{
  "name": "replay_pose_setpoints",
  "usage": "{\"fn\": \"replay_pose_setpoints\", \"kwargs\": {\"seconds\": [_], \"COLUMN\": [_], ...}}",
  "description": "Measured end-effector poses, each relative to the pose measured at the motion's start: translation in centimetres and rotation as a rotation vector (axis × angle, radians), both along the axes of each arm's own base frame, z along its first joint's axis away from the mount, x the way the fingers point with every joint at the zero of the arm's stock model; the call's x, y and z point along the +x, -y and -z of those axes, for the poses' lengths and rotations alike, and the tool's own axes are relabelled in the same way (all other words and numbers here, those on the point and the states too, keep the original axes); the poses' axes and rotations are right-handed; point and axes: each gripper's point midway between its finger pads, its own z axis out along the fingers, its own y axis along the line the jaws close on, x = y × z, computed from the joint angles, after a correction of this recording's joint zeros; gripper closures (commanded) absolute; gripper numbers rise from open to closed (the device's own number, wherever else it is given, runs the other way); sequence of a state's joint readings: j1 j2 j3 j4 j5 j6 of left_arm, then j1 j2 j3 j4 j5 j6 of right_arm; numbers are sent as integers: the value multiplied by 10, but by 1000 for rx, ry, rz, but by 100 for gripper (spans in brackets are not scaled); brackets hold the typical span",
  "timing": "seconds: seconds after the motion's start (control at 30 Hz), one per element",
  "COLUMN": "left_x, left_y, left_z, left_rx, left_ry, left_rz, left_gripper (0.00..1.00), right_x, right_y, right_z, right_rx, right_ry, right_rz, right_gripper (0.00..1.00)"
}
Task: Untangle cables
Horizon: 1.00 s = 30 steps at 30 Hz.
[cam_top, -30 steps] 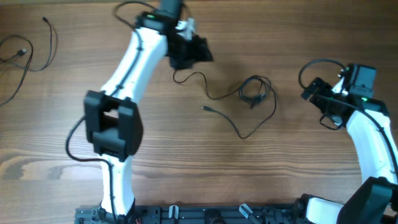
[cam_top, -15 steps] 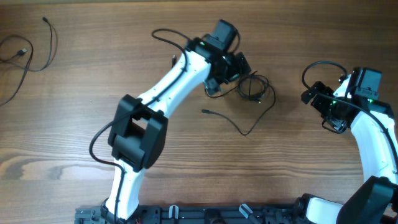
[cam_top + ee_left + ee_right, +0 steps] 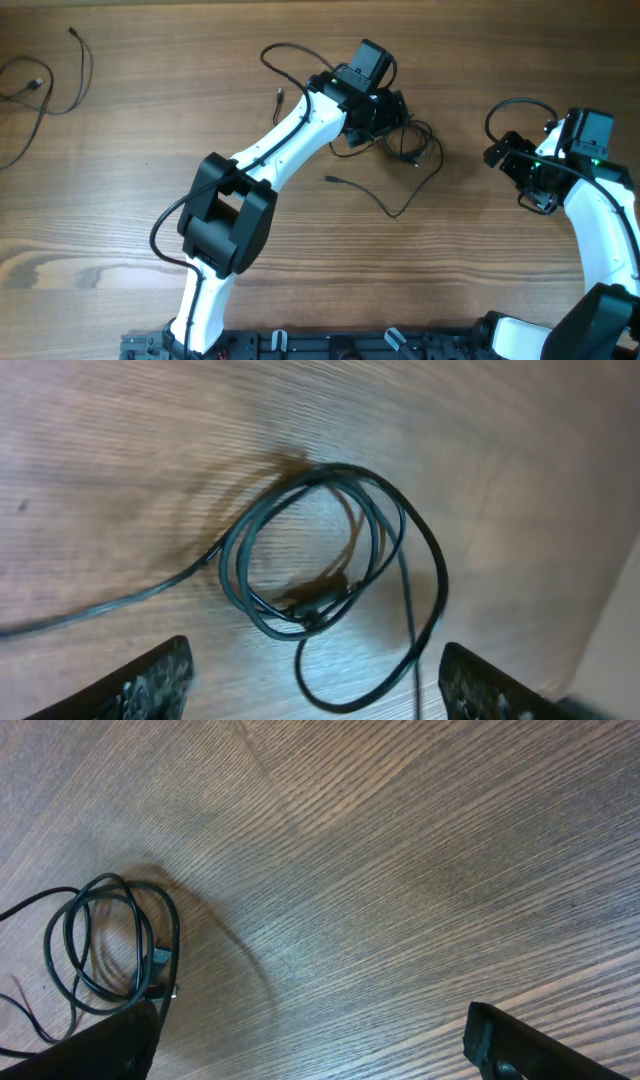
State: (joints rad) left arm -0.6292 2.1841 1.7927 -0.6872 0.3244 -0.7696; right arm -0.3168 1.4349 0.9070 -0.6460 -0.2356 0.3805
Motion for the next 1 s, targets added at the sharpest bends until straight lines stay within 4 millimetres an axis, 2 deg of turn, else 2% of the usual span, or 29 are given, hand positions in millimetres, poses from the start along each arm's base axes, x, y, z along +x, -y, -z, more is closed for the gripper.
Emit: {"fn": "replay_pose_setpoints", "kwargs": {"seconds": [0.13,0.3,0.33,0.4,0.47,0.77,0.9,1.0], "left_x": [-7,-16,-18,-22,-23,-6,1,9], "left_y": [6,17,21,27,31,21,14,6], "left_z": [1,6,6,5,5,3,2,-7], "left_rx": [43,159,174,189,201,246,260,256], "left_ry": [113,232,253,280,303,353,357,370], "left_rz": [199,316,334,358,368,325,304,281], "left_gripper": [39,57,64,86,96,96,96,96], "right_x": [4,1,0,0,0,-3,2,4], "right_y": [1,0,0,0,0,-9,-36,-60], "right_z": [-1,2,3,4,4,4,-6,-18], "right_rx": [-6,-3,-2,-1,-1,38,143,244], "right_ry": [18,9,6,4,4,1,71,143], "right_rz": [0,0,0,0,0,-31,-179,-297], "right_gripper": [0,0,1,0,0,0,1,3]}}
